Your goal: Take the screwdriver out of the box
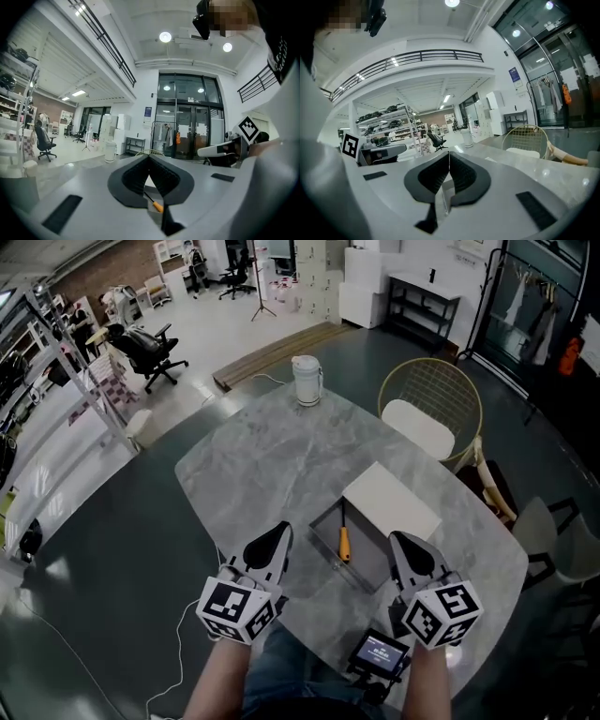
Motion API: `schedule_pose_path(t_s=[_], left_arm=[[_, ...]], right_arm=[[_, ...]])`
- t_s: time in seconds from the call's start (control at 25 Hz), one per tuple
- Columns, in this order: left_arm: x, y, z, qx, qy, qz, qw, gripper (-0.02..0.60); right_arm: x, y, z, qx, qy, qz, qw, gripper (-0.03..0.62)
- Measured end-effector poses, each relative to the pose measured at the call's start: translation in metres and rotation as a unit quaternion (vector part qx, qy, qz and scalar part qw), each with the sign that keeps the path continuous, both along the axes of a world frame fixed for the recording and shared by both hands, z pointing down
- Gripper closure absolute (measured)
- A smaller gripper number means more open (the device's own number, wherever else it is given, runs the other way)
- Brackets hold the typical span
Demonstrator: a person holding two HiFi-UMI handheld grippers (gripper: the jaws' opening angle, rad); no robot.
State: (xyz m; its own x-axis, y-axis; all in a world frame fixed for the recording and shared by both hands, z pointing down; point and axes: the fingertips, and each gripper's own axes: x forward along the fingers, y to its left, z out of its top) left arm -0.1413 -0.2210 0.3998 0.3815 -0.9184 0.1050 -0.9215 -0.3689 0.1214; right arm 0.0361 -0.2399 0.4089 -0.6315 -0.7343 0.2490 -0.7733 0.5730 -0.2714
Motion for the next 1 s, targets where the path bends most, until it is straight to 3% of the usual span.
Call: schedule_pose_path(t_s=[0.2, 0.44, 0.56, 0.72, 1.0], left_arm=[[-0.02, -0.036, 0.012, -0.015, 0.01, 0.03, 0.9994, 0.569], [-0.035, -0.075, 0.029, -0.034, 0.029, 0.06, 0.9972, 0.569], [-0.038, -0.09, 0.036, -0.043, 0.036, 0.082, 0.9951, 0.569], [-0.044, -0.102, 0.044, -0.054, 0.042, 0.107, 0.9919, 0.569], [-0.053, -0.115, 0.058, -0.077, 0.065, 0.111, 0.9887, 0.569]], right_arm=[[-0.012, -0.03, 0.024, -0.041, 0.03, 0.057, 0.997, 0.568], [-0.029, -0.048, 0.064, -0.11, 0.072, 0.074, 0.989, 0.563], [-0.042, -0.052, 0.08, -0.149, 0.09, 0.06, 0.983, 0.431], [-0.056, -0.055, 0.096, -0.184, 0.117, 0.053, 0.975, 0.306], [-0.066, -0.06, 0.117, -0.22, 0.149, 0.047, 0.963, 0.278]])
